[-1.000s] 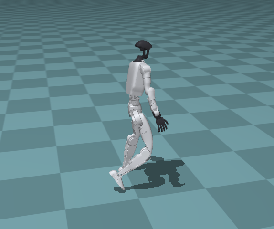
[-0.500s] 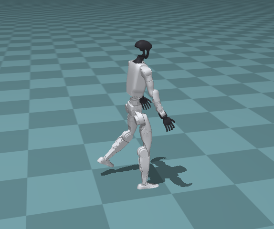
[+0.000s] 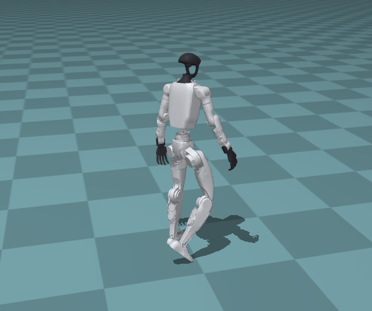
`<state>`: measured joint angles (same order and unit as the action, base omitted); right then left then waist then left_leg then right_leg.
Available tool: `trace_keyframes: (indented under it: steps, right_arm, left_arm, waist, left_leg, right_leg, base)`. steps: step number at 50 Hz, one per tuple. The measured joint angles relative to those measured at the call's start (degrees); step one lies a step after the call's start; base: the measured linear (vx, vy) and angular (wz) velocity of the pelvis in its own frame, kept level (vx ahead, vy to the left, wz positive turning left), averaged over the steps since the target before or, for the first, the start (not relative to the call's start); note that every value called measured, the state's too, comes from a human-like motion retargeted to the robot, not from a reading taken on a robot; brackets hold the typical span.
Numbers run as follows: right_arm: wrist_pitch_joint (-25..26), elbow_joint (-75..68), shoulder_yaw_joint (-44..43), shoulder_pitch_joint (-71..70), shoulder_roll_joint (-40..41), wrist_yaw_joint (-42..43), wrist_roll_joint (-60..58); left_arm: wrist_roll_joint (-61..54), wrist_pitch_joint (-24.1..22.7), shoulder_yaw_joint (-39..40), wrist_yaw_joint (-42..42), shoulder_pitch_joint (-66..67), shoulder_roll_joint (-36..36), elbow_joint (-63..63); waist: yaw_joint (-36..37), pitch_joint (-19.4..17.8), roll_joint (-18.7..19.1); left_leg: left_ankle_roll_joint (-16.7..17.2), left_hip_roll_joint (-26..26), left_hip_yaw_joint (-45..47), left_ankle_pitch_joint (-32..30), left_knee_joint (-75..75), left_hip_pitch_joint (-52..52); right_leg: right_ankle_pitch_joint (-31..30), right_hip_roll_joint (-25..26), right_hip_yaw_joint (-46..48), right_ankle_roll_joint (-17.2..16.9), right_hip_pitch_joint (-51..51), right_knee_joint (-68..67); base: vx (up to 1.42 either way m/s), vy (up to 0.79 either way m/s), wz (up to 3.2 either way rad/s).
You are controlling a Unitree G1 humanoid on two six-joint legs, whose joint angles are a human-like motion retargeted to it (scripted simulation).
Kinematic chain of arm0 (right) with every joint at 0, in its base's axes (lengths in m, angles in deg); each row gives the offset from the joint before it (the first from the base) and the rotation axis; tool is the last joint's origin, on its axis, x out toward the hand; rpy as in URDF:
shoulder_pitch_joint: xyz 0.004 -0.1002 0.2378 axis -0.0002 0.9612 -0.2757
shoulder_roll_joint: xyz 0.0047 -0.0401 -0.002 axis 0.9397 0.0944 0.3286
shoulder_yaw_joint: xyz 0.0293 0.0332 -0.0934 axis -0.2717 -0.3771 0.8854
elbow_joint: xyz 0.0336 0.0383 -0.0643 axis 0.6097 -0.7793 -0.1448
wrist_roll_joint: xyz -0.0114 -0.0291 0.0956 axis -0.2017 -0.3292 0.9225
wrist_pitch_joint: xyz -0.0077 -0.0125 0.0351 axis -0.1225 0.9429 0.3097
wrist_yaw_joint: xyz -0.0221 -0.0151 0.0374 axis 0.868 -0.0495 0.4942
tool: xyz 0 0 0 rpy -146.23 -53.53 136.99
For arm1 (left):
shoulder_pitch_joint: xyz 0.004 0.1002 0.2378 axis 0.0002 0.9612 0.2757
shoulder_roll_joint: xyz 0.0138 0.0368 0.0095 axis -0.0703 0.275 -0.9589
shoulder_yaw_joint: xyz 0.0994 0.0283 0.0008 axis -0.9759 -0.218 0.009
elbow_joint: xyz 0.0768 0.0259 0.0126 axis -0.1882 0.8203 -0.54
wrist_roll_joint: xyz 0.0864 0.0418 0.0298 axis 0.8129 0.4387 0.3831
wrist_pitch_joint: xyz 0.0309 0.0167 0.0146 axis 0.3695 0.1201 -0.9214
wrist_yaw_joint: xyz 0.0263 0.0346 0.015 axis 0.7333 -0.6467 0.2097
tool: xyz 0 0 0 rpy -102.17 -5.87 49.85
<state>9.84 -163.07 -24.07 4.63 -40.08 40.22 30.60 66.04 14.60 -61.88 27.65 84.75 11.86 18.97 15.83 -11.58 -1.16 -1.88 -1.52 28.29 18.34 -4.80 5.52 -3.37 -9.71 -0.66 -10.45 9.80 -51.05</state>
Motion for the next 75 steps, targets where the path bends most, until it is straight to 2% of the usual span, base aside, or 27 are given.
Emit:
trace_keyframes:
  steps: [4,9,12,15,17,20,22,23,25,27,29,31,33,37,38,40,43,47,52,57,60,63,65,67,70,73,75]
  right_arm:
    - [1.9,-5.2,-0.3,5.9,0.4,-2.3,-3.0]
    - [2.4,-8.6,-2.1,10.6,0.9,-6.1,-2.3]
    - [1.7,-8.2,-2.9,12.8,1.0,-4.9,1.8]
    - [0.6,-7.3,-3.4,14.0,0.8,-1.6,5.1]
    - [-0.6,-6.8,-3.2,14.4,0.4,0.6,7.2]
    - [-1.5,-7.7,-1.6,12.0,-0.7,3.6,12.3]
    - [-2.4,-8.9,1.8,9.5,-1.3,4.9,14.3]
    - [-1.7,-9.8,3.7,7.4,-1.5,6.8,15.8]
    - [-1.6,-9.7,1.3,3.4,-2.6,6.0,27.7]
    - [0.5,-9.6,7.4,-0.1,-2.3,11.5,14.2]
    - [0.6,-6.8,6.8,-3.0,-2.3,13.0,13.4]
    - [-0.7,-2.7,5.4,-5.1,-2.2,14.1,15.7]
    - [-2.8,2.1,3.4,-6.2,-2.1,14.5,19.7]
    - [-6.3,8.8,0.2,-6.7,-2.7,13.4,24.8]
    - [-6.4,9.5,0.1,-6.8,-2.9,13.0,24.8]
    - [-5.4,9.5,-0.8,-6.5,-3.8,11.2,23.4]
    - [-3.2,7.7,-0.6,-5.6,-5.0,8.0,19.2]
    - [0.5,4.5,0.1,-1.9,-5.1,2.7,6.7]
    - [2.7,1.2,-2.6,5.1,-2.0,-1.7,-0.1]
    - [1.9,-1.0,-4.4,10.9,1.8,-4.3,3.0]
    - [1.0,-1.5,-3.4,12.6,3.2,-4.7,4.6]
    - [-0.2,-1.7,-0.9,13.2,3.3,-3.7,4.4]
    - [0.0,-2.2,-0.2,12.8,2.4,-3.0,2.5]
    - [-0.1,-2.8,0.4,11.9,1.1,-1.9,1.7]
    - [-1.2,-4.9,1.2,8.5,-1.5,0.6,3.0]
    - [-2.1,-7.8,2.3,4.1,-4.0,5.4,6.7]
    - [-2.1,-10.1,4.5,0.0,-5.2,10.2,12.0]
  left_arm:
    - [2.1,0.9,-0.2,-4.4,-5.0,-1.5,-6.2]
    - [-2.3,0.6,-1.4,-8.3,-10.6,-2.1,-18.1]
    - [-6.2,-1.3,-3.0,-11.3,-12.0,-2.4,-26.0]
    - [-11.3,-4.7,-4.2,-15.2,-12.3,-2.7,-32.9]
    - [-13.7,-6.9,-4.4,-16.9,-11.3,-2.3,-35.9]
    - [-17.5,-7.5,-4.1,-18.8,-10.4,-0.7,-37.1]
    - [-12.7,-6.8,-4.3,-18.8,-8.6,-0.4,-34.8]
    - [-14.1,-5.1,-3.6,-19.7,-8.0,0.8,-33.4]
    - [-8.8,-1.8,-4.0,-16.7,-5.7,0.8,-29.1]
    - [-12.6,0.8,-2.1,-18.4,-4.9,2.3,-24.5]
    - [-11.2,2.4,-1.3,-16.8,-3.3,2.4,-18.9]
    - [-9.8,2.6,-0.5,-15.2,-2.7,2.1,-12.4]
    - [-9.7,1.4,-0.1,-14.3,-3.0,1.6,-5.7]
    - [-13.1,-1.1,0.5,-13.7,-1.9,0.8,2.4]
    - [-13.3,-0.8,0.9,-13.2,-1.5,0.6,3.5]
    - [-13.5,0.0,2.1,-12.3,-0.8,0.6,4.6]
    - [-12.8,1.5,3.2,-8.9,-0.8,0.6,4.5]
    - [-6.1,3.5,3.7,-3.6,-3.4,-0.5,2.8]
    - [2.1,4.6,3.1,-3.5,-10.0,-2.0,-2.0]
    - [1.1,2.2,0.2,-7.1,-16.1,-1.8,-10.7]
    - [-0.7,-0.1,-3.0,-9.7,-19.1,-1.5,-16.9]
    - [-3.0,-2.8,-6.0,-12.1,-20.2,-1.3,-22.4]
    - [-5.2,-4.2,-7.2,-13.5,-20.1,-1.0,-25.1]
    - [-6.2,-4.6,-7.6,-14.2,-18.4,-0.9,-26.6]
    - [-7.4,-4.6,-6.7,-15.0,-14.8,-0.3,-26.0]
    - [-8.6,-4.4,-5.2,-16.7,-10.2,0.6,-22.0]
    - [-5.2,-1.7,-3.8,-16.2,-7.0,1.1,-18.0]
  waist:
    - [-1.9,-0.1,-0.6]
    - [-6.4,-0.4,1.5]
    - [-9.8,-0.8,2.2]
    - [-12.5,-2.0,1.3]
    - [-12.1,-2.1,1.3]
    - [-10.6,-3.1,2.8]
    - [-9.3,-3.5,2.5]
    - [-9.0,-3.7,2.0]
    - [-8.5,-3.0,1.4]
    - [-7.1,-2.0,-0.6]
    - [-6.1,-1.3,-2.3]
    - [-4.4,-1.2,-3.5]
    - [-2.6,-1.8,-4.0]
    - [-0.7,-2.4,-1.8]
    - [-0.3,-2.1,-1.3]
    - [-0.3,-1.6,-0.4]
    - [-0.5,-2.0,1.7]
    - [-0.9,-2.0,2.4]
    - [-3.7,-1.5,2.7]
    - [-8.2,-0.7,2.9]
    - [-10.8,-1.0,3.0]
    - [-13.3,-1.8,2.2]
    - [-15.3,-2.6,1.5]
    - [-15.7,-2.3,2.3]
    - [-15.4,-1.8,4.9]
    - [-14.9,-3.0,5.3]
    - [-15.9,-2.5,2.5]
  left_leg:
    - [1.7,0.8,-7.1,2.7,-6.3,-1.0]
    - [2.3,2.3,-19.5,0.1,-1.7,3.0]
    - [2.9,3.7,-27.1,-0.7,-0.6,5.1]
    - [3.1,6.8,-34.3,-0.9,0.6,8.5]
    - [3.0,8.1,-36.9,-0.6,0.5,10.0]
    - [3.9,8.2,-39.1,-0.6,-2.8,10.1]
    - [5.0,8.8,-36.8,0.5,-9.5,8.0]
    - [5.5,9.1,-34.5,1.5,-15.5,5.1]
    - [6.3,7.3,-26.7,3.4,-27.1,-1.1]
    - [4.5,3.5,-14.8,5.8,-36.1,-7.6]
    - [2.2,0.0,-3.6,8.0,-37.7,-9.5]
    - [1.4,-1.1,3.7,8.4,-33.9,-9.9]
    - [1.8,0.5,7.0,6.1,-24.8,-9.4]
    - [3.3,1.7,13.6,-1.3,-4.3,-7.7]
    - [3.4,1.6,17.0,-2.4,-1.4,-7.7]
    - [2.6,2.5,18.7,-2.8,2.1,-7.3]
    - [1.7,2.6,11.6,-0.8,4.3,-4.3]
    - [1.9,3.5,3.8,1.2,4.0,-1.8]
    - [2.4,4.8,-9.3,1.4,1.6,1.0]
    - [3.9,5.5,-24.5,-0.8,1.6,4.5]
    - [4.9,5.4,-32.7,-1.9,3.1,7.2]
    - [5.6,6.0,-39.9,-2.6,4.5,10.8]
    - [6.1,6.8,-44.7,-3.2,5.2,13.4]
    - [6.5,6.1,-47.5,-4.1,5.7,15.2]
    - [7.7,3.7,-50.3,-6.4,6.0,17.2]
    - [9.2,4.1,-47.6,-8.1,1.8,18.8]
    - [12.6,8.4,-37.9,-4.8,-23.4,7.1]
  right_leg:
    - [5.1,-1.9,1.5,2.6,5.8,-8.6]
    - [10.6,1.9,1.1,5.9,5.6,5.0]
    - [10.2,3.2,-1.1,4.6,2.5,22.7]
    - [5.2,2.3,-8.5,1.3,-1.6,42.9]
    - [2.5,0.4,-7.3,0.0,-0.9,43.9]
    - [6.9,-1.5,-2.7,2.1,-5.3,44.4]
    - [8.3,-2.9,-0.7,2.2,-6.1,41.5]
    - [8.4,-3.9,0.2,2.3,-7.9,43.2]
    - [10.2,-4.9,2.8,3.1,-7.0,39.1]
    - [9.3,-6.7,4.2,3.8,-7.4,41.8]
    - [9.0,-8.4,6.0,3.3,-7.7,41.5]
    - [8.9,-9.4,7.2,2.8,-8.4,41.2]
    - [8.4,-10.0,8.7,2.1,-10.8,42.2]
    - [9.8,-7.9,13.4,1.3,-15.0,40.2]
    - [11.9,-7.9,14.0,1.8,-12.9,34.2]
    - [11.1,-7.1,16.1,1.8,-14.3,33.4]
    - [8.1,-7.3,16.6,4.2,-11.9,21.2]
    - [1.6,-8.5,12.9,7.6,-2.7,-0.7]
    - [6.3,-4.7,8.8,8.4,3.4,-9.6]
    - [12.0,-2.2,9.8,10.2,6.4,-1.2]
    - [12.8,-0.3,9.4,8.9,7.4,11.0]
    - [8.9,0.6,6.6,6.5,6.6,28.7]
    - [1.2,0.2,3.3,2.7,2.6,45.0]
    - [-0.8,0.0,3.0,2.5,2.0,45.9]
    - [7.3,0.5,6.1,5.0,0.9,39.5]
    - [10.0,-0.9,7.6,5.3,-3.7,37.4]
    - [14.5,-6.2,8.8,6.2,-2.1,29.6]
  base:
    - [0.43,0.18,1.77]
    - [0.42,0.12,2.20]
    - [0.44,0.04,2.41]
    - [0.46,-0.01,2.19]
    - [0.44,-0.04,1.48]
    - [0.41,-0.07,1.13]
    - [0.38,-0.10,0.87]
    - [0.34,-0.10,0.96]
    - [0.32,-0.07,0.95]
    - [0.30,-0.01,0.85]
    - [0.35,0.04,0.78]
    - [0.39,0.11,0.64]
    - [0.41,0.18,0.69]
    - [0.40,0.23,1.00]
    - [0.38,0.27,1.12]
    - [0.39,0.30,1.36]
    - [0.40,0.33,1.46]
    - [0.43,0.28,1.72]
    - [0.48,0.19,2.44]
    - [0.49,0.11,2.78]
    - [0.48,0.00,2.58]
    - [0.53,-0.07,2.28]
    - [0.58,-0.12,2.00]
    - [0.59,-0.14,1.21]
    - [0.63,-0.15,0.64]
    - [0.66,-0.16,0.51]
    - [0.59,-0.14,0.54]
